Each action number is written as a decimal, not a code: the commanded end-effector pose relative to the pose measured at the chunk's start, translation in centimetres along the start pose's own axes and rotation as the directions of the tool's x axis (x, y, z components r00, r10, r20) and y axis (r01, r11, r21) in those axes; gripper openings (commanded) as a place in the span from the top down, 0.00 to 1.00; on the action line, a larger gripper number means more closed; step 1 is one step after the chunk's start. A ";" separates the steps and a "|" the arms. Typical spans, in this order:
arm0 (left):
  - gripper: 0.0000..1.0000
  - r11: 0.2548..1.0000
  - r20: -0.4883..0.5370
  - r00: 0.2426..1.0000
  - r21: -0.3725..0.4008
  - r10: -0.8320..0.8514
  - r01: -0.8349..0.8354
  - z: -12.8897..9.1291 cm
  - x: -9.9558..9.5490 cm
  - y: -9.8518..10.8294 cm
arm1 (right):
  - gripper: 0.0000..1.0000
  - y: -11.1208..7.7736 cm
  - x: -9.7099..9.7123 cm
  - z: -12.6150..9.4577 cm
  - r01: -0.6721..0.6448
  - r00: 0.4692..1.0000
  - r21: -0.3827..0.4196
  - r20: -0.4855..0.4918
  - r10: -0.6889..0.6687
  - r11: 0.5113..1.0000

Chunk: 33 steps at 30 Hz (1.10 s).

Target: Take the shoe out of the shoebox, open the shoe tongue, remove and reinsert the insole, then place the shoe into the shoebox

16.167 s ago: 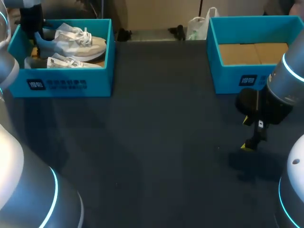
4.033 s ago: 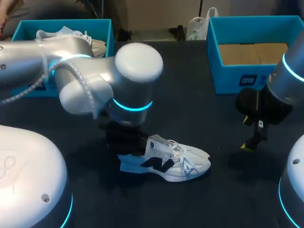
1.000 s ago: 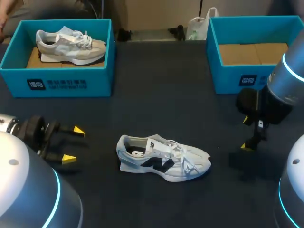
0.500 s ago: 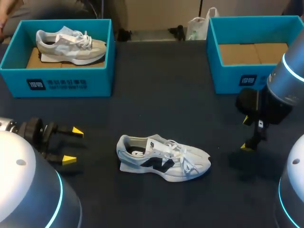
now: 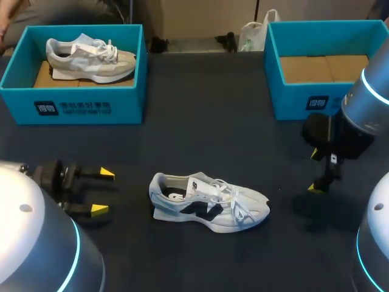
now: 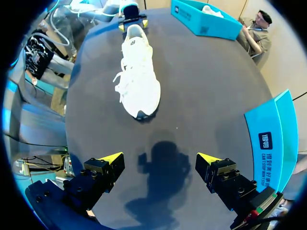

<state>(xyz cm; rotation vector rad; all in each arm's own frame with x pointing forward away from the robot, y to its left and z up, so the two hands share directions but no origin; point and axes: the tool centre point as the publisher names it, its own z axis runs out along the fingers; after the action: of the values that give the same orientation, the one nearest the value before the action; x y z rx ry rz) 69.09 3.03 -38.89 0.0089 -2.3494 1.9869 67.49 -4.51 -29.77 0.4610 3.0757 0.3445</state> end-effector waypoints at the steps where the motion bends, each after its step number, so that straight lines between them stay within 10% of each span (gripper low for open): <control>1: 0.00 1.000 0.005 1.000 -0.005 0.000 0.000 1.1 0.3 -0.2 | 0.00 0.0 0.1 0.0 0.000 1.000 0.001 0.002 0.000 1.000; 33: 0.00 0.999 -0.054 0.998 -0.052 0.010 -0.013 7.5 -1.5 0.7 | 0.00 0.0 0.1 0.0 0.000 1.000 0.001 0.002 0.000 1.000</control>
<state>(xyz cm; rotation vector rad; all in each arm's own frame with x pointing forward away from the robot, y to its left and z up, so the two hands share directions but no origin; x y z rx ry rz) 69.53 -4.02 -40.57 -0.0446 -2.3838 1.9148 67.48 -4.50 -29.77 0.4609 3.0758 0.3445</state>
